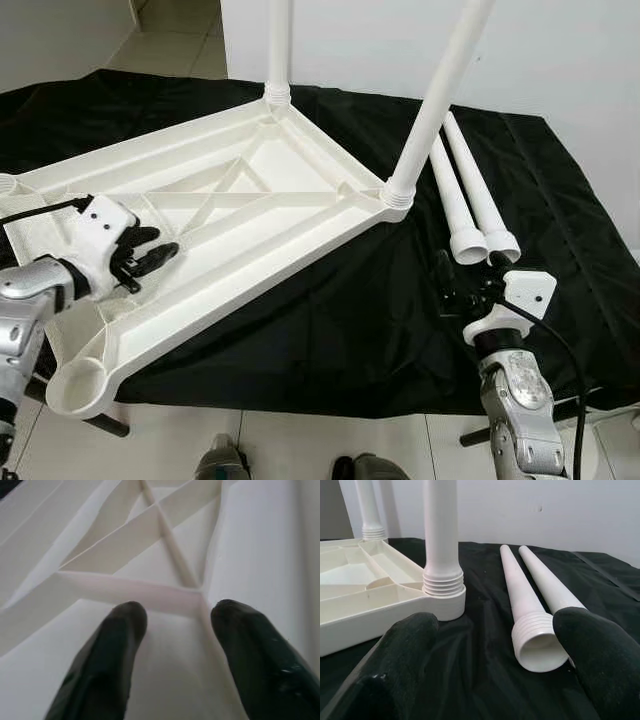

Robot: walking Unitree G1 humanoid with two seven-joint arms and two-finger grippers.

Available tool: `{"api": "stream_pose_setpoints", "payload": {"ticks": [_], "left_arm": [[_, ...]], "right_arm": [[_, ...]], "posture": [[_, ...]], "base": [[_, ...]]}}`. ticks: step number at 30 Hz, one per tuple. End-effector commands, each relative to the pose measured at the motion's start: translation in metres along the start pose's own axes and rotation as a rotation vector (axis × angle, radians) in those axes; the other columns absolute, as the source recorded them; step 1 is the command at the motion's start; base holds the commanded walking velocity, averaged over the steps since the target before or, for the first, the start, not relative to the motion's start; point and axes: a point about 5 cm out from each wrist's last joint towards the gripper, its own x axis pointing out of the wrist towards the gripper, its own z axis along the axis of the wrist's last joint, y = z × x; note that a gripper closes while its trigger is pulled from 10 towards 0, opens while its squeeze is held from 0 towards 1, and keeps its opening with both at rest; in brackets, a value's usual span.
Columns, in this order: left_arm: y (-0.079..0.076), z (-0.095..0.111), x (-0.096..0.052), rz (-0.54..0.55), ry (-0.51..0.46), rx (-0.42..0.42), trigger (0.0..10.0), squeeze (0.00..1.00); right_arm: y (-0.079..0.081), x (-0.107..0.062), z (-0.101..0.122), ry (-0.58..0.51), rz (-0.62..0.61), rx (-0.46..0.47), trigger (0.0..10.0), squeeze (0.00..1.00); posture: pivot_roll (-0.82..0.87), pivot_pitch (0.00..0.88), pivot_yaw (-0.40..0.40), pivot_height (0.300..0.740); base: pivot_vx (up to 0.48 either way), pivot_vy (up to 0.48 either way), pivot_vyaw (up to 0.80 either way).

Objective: Building children table

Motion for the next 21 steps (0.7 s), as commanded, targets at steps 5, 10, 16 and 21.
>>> {"api": "stream_pose_setpoints", "payload": {"ticks": [5,10,16,21], "left_arm": [[-0.026,-0.008,-0.001,-0.314,0.051,0.013,10.0,0.00],[-0.027,-0.015,0.002,-0.296,0.092,0.018,10.0,0.00],[-0.026,-0.011,0.001,-0.311,0.067,-0.065,10.0,0.00],[-0.024,0.006,0.001,-0.309,-0.029,-0.147,10.0,0.00]], "right_arm": [[-0.005,-0.002,0.001,0.009,-0.009,-0.016,10.0,0.00],[-0.006,-0.002,0.001,0.011,-0.013,-0.019,10.0,0.00],[-0.009,-0.003,0.002,0.011,-0.023,-0.025,10.0,0.00],[-0.009,-0.003,0.002,0.011,-0.025,-0.027,10.0,0.00]], "posture": [[0.09,0.055,-0.057,0.740],[0.08,0.061,-0.057,0.740],[0.08,0.064,-0.055,0.740],[0.08,0.067,-0.055,0.740]], "base": [[0.000,0.000,0.00],[0.000,0.000,0.00],[0.000,0.000,0.00],[0.000,0.000,0.00]]}}
